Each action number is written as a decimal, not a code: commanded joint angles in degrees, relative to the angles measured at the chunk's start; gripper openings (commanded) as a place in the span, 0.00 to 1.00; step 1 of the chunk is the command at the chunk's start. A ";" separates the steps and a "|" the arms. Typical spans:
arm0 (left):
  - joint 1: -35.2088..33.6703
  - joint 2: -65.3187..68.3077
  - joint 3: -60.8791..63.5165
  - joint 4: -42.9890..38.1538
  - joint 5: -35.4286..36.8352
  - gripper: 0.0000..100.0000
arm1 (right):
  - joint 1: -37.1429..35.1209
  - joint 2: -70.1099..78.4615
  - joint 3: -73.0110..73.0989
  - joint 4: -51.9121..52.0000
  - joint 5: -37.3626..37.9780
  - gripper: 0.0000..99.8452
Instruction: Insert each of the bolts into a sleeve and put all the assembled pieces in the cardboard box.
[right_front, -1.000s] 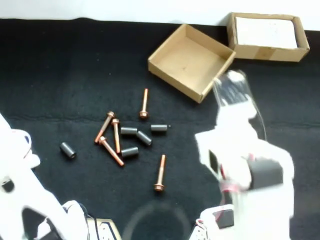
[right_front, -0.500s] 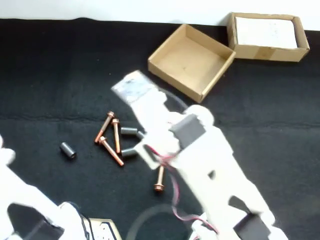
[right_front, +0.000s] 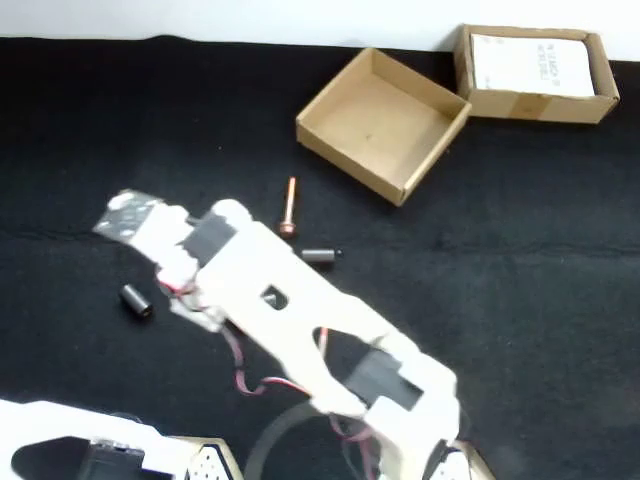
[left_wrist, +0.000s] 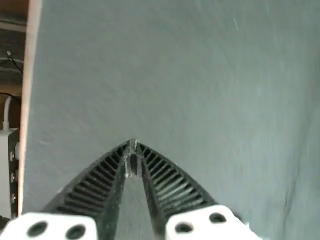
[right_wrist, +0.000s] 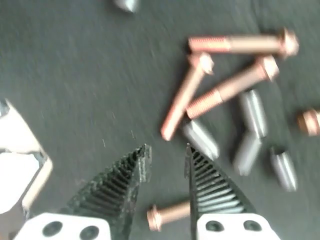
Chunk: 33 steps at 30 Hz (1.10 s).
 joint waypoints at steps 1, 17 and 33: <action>-1.45 -1.63 0.48 -1.93 -8.00 0.01 | -1.27 8.48 -13.93 -0.22 0.53 0.11; -0.75 -1.63 18.77 -24.97 -6.51 0.01 | -6.29 38.64 -54.11 -1.80 3.69 0.11; 2.59 -1.27 25.19 -34.90 -6.86 0.01 | -5.93 42.15 -56.13 -12.53 3.78 0.11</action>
